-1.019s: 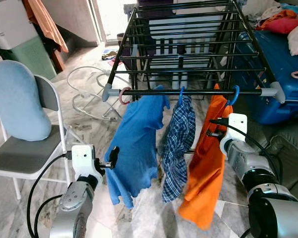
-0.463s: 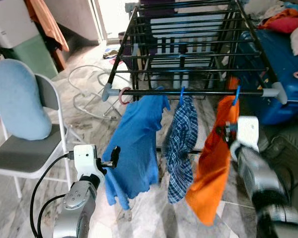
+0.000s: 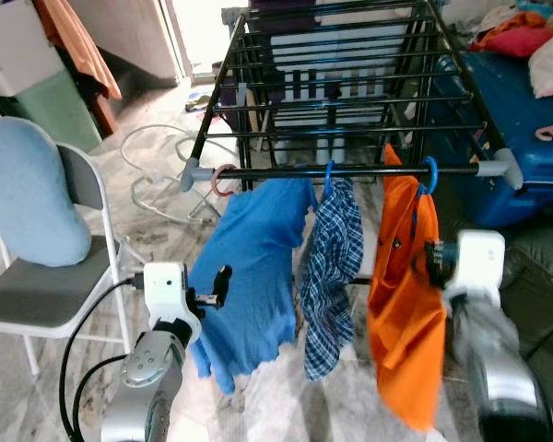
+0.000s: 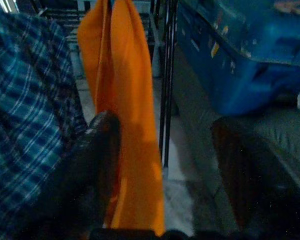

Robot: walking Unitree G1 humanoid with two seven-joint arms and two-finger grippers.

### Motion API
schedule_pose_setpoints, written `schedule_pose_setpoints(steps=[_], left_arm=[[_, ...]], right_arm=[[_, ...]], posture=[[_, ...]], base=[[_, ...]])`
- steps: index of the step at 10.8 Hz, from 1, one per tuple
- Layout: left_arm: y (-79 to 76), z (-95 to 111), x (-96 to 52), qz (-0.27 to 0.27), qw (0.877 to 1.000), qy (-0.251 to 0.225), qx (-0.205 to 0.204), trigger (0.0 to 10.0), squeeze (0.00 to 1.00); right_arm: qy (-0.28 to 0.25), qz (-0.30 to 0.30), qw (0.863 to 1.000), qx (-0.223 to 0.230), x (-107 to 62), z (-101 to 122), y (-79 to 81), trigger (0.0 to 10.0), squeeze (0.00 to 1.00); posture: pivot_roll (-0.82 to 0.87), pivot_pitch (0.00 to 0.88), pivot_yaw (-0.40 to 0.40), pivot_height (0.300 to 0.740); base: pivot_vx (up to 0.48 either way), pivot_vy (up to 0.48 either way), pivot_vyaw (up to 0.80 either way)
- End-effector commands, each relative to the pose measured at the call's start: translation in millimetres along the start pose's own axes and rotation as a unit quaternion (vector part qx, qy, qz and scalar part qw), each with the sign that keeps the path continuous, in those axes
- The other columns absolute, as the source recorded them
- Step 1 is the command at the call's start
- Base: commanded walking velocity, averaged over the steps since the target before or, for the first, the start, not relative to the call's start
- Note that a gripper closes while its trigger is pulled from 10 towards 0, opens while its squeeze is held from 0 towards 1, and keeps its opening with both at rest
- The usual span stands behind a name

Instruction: Hang hanger

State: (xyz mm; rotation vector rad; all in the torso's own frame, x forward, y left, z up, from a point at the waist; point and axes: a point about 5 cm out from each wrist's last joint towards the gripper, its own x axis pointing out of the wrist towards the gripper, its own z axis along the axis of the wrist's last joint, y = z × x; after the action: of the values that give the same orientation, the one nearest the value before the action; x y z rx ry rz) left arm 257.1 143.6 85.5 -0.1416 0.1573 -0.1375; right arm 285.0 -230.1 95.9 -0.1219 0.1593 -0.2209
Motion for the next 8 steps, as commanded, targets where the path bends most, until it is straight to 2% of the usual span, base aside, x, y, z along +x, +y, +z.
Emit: schedule_pose_setpoints(steps=[1, 4, 5, 8], left_arm=[[5.5, 1.2, -3.2, 0.014, 1.0, 0.002, 0.011, 10.0, 0.0], [6.3, 0.1, -3.6, 0.037, 0.999, 0.008, 0.018, 10.0, 0.0], [7.0, 0.9, -1.7, 0.047, 0.999, 0.006, 0.016, 10.0, 0.0], [6.1, -1.5, -1.0, 0.054, 0.998, 0.009, 0.012, 10.0, 0.0]], right_arm=[[-0.016, 0.006, 1.0, 0.008, -4.7, 9.0, 2.8, 10.0, 1.0], [-0.015, 0.042, 0.999, 0.014, -20.6, 8.9, 9.8, 10.0, 1.0], [-0.015, 0.045, 0.999, 0.012, -18.3, 12.9, 10.9, 10.0, 1.0], [-0.016, 0.052, 0.999, 0.007, -16.1, 16.7, 10.7, 10.0, 1.0]], posture=[[-0.22, 0.0, 0.132, 0.74], [-0.23, 0.0, 0.126, 0.74], [-0.23, 0.0, 0.119, 0.74], [-0.23, 0.0, 0.11, 0.74]], base=[[0.0, 0.0, 0.0], [0.0, 0.0, 0.0], [0.0, 0.0, 0.0], [-0.279, 0.0, 0.0]])
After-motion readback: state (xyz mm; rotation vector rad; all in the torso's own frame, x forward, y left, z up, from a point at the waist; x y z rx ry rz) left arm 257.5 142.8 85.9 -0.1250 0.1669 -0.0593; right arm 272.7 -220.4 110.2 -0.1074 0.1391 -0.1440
